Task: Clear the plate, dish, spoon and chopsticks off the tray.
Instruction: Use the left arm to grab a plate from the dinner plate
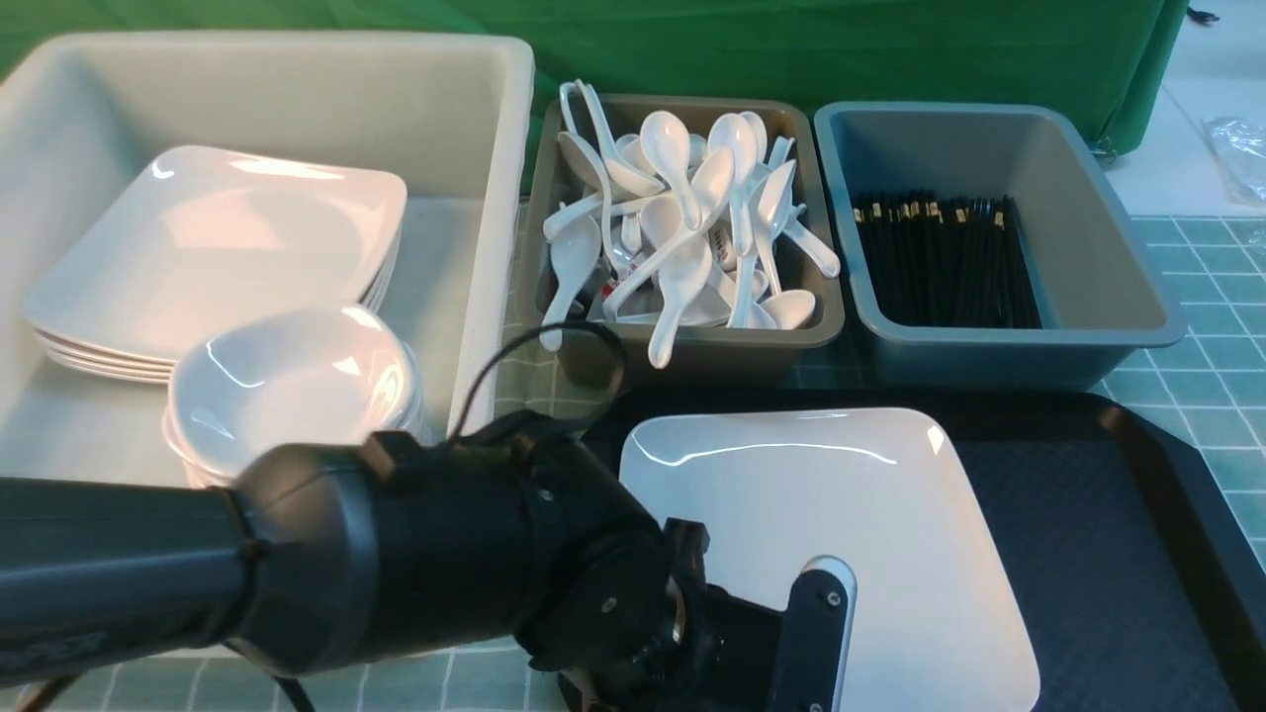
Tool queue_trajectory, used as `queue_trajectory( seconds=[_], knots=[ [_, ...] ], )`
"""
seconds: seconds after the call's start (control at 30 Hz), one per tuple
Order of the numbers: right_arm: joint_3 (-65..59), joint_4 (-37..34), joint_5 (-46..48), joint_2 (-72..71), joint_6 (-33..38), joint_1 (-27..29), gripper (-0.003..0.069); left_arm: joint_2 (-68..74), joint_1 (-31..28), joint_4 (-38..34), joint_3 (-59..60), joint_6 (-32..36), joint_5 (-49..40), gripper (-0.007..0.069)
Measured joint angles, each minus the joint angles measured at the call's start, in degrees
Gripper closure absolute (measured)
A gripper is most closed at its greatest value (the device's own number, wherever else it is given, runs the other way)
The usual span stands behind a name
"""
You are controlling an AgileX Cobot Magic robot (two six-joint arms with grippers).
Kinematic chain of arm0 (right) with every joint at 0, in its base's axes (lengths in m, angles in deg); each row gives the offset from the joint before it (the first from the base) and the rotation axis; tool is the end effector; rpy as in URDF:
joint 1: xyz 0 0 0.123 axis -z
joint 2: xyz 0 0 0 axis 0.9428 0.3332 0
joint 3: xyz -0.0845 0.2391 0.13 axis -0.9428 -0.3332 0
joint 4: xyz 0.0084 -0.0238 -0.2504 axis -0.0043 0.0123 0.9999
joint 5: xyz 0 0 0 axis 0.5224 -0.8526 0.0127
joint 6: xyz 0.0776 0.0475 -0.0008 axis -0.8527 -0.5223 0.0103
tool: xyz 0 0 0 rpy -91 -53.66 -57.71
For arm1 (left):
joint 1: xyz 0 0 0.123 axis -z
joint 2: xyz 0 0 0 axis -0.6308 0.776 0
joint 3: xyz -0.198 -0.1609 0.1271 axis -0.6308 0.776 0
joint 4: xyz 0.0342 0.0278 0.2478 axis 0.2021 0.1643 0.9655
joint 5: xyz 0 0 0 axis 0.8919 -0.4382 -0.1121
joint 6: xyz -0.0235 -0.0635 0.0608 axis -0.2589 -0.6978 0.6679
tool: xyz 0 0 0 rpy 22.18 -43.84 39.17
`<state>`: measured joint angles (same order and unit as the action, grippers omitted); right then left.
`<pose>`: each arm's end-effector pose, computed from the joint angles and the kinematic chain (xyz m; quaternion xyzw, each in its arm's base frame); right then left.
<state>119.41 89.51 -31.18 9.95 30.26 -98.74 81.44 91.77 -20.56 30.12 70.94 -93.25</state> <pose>0.0701 0.0200 0.3472 -0.1760 0.8775 0.0354 0.4447 0.2067 -0.2642 0.1776 0.8259 0.5311 0.0381 0.1851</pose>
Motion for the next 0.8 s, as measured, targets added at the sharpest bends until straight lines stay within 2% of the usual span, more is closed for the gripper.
queue_trajectory(
  seconds=[0.13,0.47,0.53,0.57,0.67,0.8],
  knots=[
    [-0.1,-0.1,0.3,-0.2,0.0,0.0,0.0639,1.8,0.0,2.5,0.0,0.4,1.3,0.0160],
    [-0.2,-0.7,2.4,-0.3,0.0,0.0,0.0639,3.6,0.0,3.0,-0.7,0.4,1.6,0.0232],
    [-0.2,-0.7,2.4,-0.3,0.0,0.0,0.0639,3.7,0.0,3.0,-0.7,-0.3,1.4,0.0249],
    [-0.2,-0.7,2.4,-0.3,0.0,0.0,0.0639,3.7,0.0,3.1,-0.7,-2.1,1.3,0.0288],
    [-0.2,-0.7,2.4,-0.3,0.0,0.0,0.0639,3.8,0.3,4.5,-0.7,-4.7,2.9,0.0344],
    [-0.2,-0.8,2.4,-0.3,0.0,0.0,0.0639,3.1,0.4,4.3,-0.9,-6.2,2.8,0.0368]
  ],
)
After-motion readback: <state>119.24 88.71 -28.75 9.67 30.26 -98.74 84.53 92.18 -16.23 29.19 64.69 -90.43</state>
